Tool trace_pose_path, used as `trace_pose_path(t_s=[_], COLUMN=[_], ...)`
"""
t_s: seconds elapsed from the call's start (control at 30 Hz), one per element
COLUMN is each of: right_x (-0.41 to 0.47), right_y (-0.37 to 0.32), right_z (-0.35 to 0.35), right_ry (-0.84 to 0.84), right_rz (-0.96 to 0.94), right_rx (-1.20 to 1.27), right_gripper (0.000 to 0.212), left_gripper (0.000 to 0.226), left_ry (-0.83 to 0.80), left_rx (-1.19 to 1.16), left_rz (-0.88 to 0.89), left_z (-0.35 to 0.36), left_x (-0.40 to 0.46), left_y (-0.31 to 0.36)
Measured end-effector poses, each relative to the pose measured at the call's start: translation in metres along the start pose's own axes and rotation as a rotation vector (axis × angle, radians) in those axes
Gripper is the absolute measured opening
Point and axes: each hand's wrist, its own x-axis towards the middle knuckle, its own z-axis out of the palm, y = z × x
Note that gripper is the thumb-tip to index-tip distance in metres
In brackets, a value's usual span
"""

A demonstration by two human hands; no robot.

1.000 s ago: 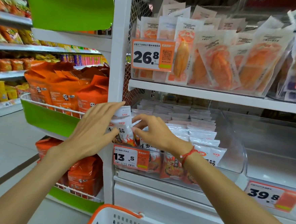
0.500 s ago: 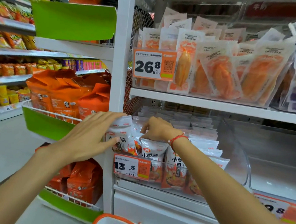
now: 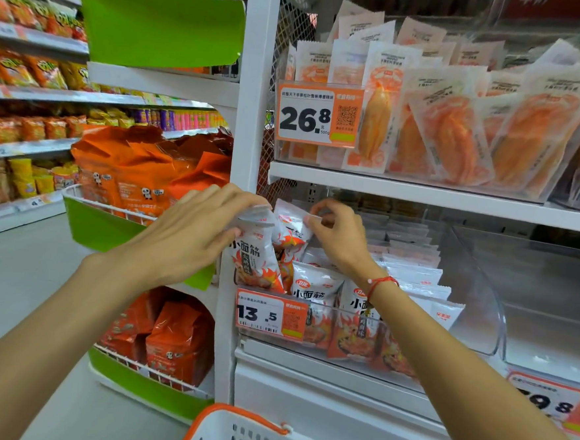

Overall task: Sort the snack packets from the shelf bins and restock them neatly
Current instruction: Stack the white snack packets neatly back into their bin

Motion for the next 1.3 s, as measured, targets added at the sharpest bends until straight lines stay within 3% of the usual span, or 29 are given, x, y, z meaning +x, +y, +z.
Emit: trace_pose_path(t_s=[0.2,0.4,0.67,0.9,1.0,1.07,1.13,1.2,1.23,1.3], right_x=[0.001,-0.001,-0.002,-0.005,-0.003,-0.001,0.001,0.001,0.001,0.000], right_y=[0.000,0.005,0.002,-0.004,-0.007,-0.004,0.000,0.003,0.004,0.002], right_z=[-0.002,-0.004,0.006,0.004,0.002,0.000,-0.005,-0.010,-0.012,-0.014], right_ry=[-0.024,-0.025,0.020,0.114,0.050,-0.027,-0.072,-0.115,-0.141,-0.184], right_rz=[-0.012,-0.007,-0.045,-0.069,-0.066,-0.015,0.015,0.013,0.008,-0.026], right_rx=[-0.044,-0.103,-0.112,-0.049,0.010,0.011,0.013,0.052,0.078,0.112], right_gripper=[0.009,0.007,0.007,0.007,0.013,0.021,0.026,0.027,0.027,0.026], left_gripper=[0.020,0.024,0.036,0.006,0.002,0.017,0.036,0.040,0.039,0.046], left_ry=[-0.107,-0.243,-0.320,-0.223,-0.322,-0.348,-0.156,0.198,0.294,0.250], left_rx=[-0.134,-0.164,0.034,0.172,0.224,0.203,0.066,-0.092,-0.134,-0.117], left_rz=[-0.076,-0.141,-0.113,-0.072,-0.096,-0.154,-0.222,-0.293,-0.319,-0.329], left_z=[0.003,-0.005,-0.005,0.007,0.019,0.031,0.035,0.036,0.037,0.050], left_x=[0.002,0.001,0.031,0.047,0.048,0.045,0.036,0.019,0.009,-0.008], left_y=[0.009,0.000,0.023,0.024,0.029,0.031,0.034,0.044,0.049,0.055])
